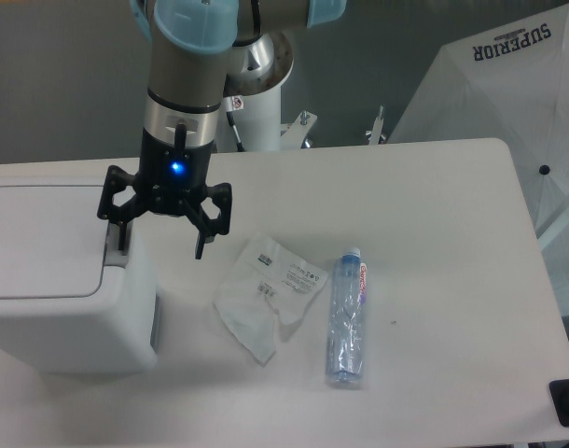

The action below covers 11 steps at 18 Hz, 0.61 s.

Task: Open the trash can
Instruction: 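Lower the gripper onto the grey lid edge of the trash can, then push the lid edge with the gripper to swing the lid open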

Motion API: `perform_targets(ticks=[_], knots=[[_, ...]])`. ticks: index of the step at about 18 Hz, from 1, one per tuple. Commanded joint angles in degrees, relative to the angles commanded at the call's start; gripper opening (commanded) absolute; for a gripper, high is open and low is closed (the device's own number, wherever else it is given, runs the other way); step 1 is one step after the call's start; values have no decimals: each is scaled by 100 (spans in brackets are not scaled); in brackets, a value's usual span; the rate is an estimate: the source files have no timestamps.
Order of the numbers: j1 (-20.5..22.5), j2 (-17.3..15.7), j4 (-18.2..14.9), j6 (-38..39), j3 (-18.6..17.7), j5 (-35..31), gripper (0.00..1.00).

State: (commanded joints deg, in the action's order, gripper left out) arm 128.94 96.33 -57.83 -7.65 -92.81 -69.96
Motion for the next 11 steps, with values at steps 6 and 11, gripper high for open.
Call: perform_targets(ticks=[6,11], knots=[[0,9,0,9,-17,0,100],[0,-35,70,-52,61,9,100]])
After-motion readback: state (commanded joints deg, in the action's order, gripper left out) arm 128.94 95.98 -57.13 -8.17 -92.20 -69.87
